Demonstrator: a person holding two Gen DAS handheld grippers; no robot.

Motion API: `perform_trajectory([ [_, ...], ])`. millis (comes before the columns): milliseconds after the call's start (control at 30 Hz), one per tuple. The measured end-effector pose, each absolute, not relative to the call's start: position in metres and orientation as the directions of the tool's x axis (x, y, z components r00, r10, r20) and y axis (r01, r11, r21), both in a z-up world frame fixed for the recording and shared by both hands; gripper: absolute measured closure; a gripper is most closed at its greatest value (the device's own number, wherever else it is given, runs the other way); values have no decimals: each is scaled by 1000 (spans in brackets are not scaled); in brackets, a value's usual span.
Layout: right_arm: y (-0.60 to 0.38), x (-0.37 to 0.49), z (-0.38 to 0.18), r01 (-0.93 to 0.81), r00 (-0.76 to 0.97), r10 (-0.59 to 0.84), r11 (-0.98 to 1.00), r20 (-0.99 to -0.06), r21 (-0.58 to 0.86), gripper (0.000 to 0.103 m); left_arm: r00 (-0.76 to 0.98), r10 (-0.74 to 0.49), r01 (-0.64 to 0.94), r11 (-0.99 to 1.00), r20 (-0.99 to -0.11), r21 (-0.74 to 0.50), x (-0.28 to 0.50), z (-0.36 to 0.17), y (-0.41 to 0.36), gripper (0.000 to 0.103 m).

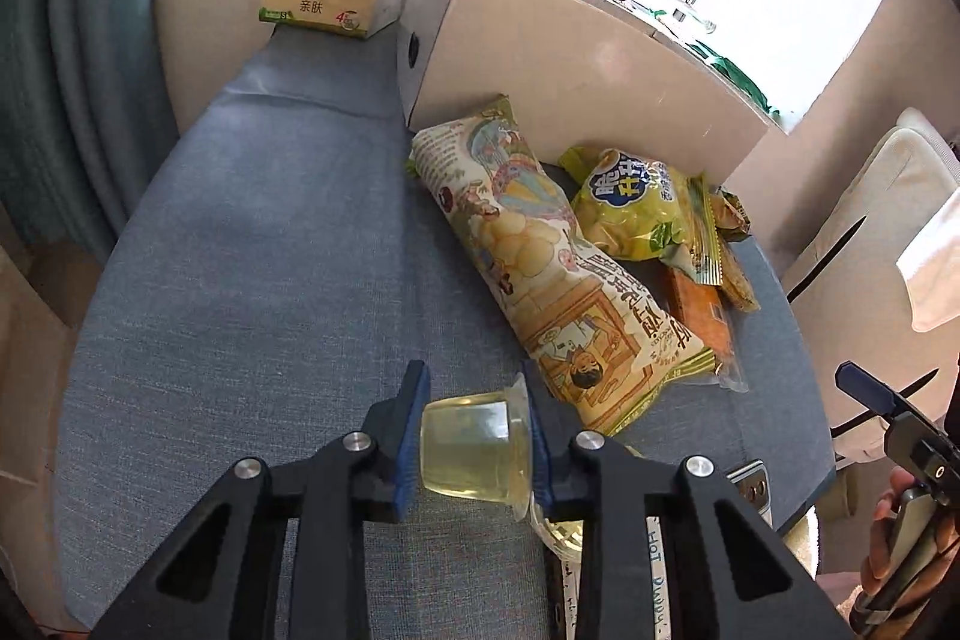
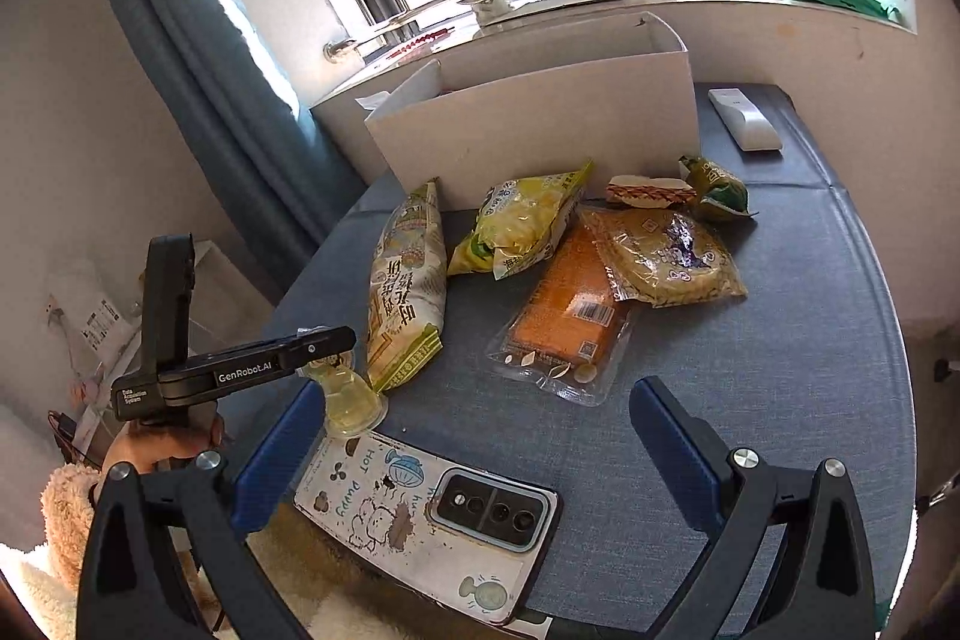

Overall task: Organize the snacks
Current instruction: 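Carry jelly cup into box with left gripper while right gripper carries yellow chips bag in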

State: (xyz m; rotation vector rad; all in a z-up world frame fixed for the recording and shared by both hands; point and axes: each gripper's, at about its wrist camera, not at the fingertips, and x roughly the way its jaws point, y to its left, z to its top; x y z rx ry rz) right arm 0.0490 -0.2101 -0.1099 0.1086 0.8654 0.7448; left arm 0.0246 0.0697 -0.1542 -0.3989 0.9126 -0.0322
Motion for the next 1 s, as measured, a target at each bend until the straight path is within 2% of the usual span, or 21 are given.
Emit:
perform_trajectory([
  [233, -188, 73, -108, -565, 434, 598, 763, -674, 314, 0, 721, -184, -95, 929, -668, -359, 3, -102, 80, 71],
  [400, -157, 124, -108, -567, 397, 615, 748, -681, 346, 0, 777, -179, -45, 940, -603, -337, -11, -66, 75, 71],
  [667, -101, 203, -147, -495, 316, 492, 815, -811, 302, 0, 803, -180, -44, 933, -568, -357, -18, -56, 85, 71],
  [700, -97, 206, -153, -494, 315, 466, 824, -827, 277, 11, 802, -177, -49, 932, -570, -359, -18, -58, 86, 71],
  [767, -93, 205, -156, -502, 325, 448, 828, -833, 249, 46, 801, -179, -51, 930, -572, -363, -17, -60, 88, 71],
  [1000, -121, 182, -128, -500, 358, 539, 800, -762, 331, 60, 805, -185, -58, 921, -564, -385, -14, -65, 96, 71],
])
